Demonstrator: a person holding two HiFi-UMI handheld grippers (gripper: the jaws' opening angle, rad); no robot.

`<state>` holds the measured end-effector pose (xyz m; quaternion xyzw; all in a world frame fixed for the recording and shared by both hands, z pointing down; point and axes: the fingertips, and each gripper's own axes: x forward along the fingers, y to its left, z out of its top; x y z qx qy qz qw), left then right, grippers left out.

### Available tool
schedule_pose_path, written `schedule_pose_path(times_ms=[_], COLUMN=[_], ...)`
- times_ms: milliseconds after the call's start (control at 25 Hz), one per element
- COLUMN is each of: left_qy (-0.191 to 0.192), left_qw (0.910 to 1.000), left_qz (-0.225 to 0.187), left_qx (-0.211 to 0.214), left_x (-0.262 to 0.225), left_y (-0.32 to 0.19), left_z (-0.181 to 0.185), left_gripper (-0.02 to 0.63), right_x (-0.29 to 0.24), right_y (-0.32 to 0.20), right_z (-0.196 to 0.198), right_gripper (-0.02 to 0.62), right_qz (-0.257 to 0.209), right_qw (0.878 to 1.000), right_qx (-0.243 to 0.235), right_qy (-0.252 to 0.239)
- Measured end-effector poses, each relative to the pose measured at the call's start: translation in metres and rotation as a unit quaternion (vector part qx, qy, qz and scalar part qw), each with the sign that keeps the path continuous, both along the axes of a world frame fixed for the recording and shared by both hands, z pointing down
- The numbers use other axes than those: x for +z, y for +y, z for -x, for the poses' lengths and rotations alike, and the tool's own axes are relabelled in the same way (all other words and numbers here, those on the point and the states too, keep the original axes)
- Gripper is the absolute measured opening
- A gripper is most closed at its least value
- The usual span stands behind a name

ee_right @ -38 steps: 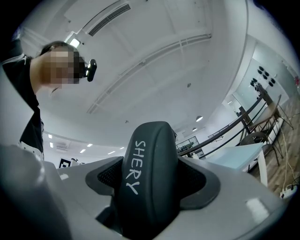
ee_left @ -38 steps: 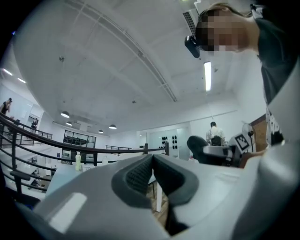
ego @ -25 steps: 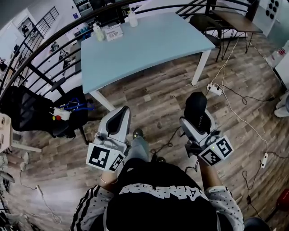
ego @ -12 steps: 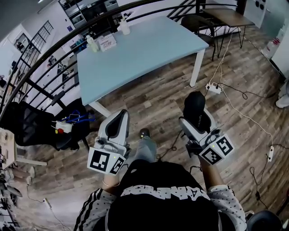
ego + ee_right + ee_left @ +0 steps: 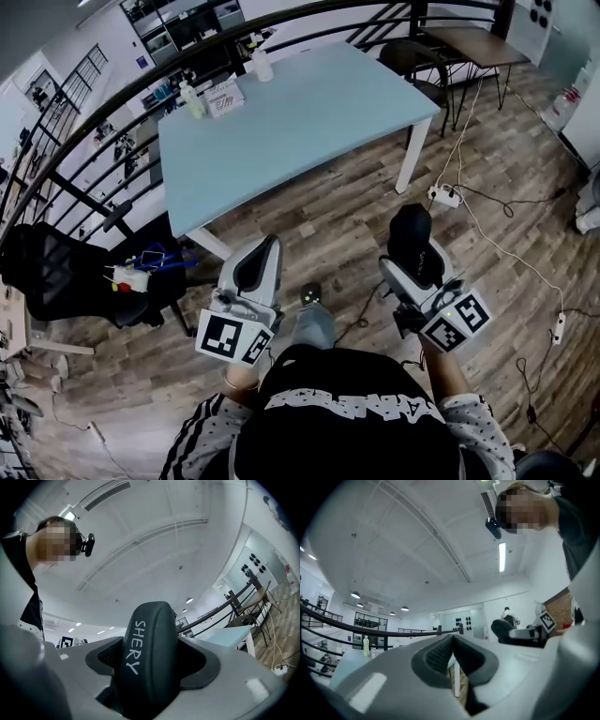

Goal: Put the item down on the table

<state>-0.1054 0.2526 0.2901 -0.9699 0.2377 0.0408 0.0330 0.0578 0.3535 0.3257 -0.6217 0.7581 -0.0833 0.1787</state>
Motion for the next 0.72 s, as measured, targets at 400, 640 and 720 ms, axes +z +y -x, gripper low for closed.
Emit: schedule_pose_path(times_ms=[400,640,720], left_qy=[-0.003,-0.007,-0.009], left_qw=[0.9998,0.9994,0.999], left_qz=[0.019,0.028,0.032], left_qx=[0.005,-0.019,-0.03], left_x=[0.019,0.032,0.037], left_y=[-0.069,-0.113,-0.127], left_z=[-0.021,-0.012,-0.008], left_gripper=[0.0,0.0,0.0], right_x=[0.008,0.018,0.023], right_y=[-0.064,-0.115,-0.131], right_z=[-0.027,-0.03,-0.03], right_gripper=[0.365,0.365,0.365], right_qz=[0.024,0.031,0.036], right_qw=[1.0,0.999,0.999], right_qx=[0.012,-0.004,-0.01], right_qy=[0.007,0.011,0.009])
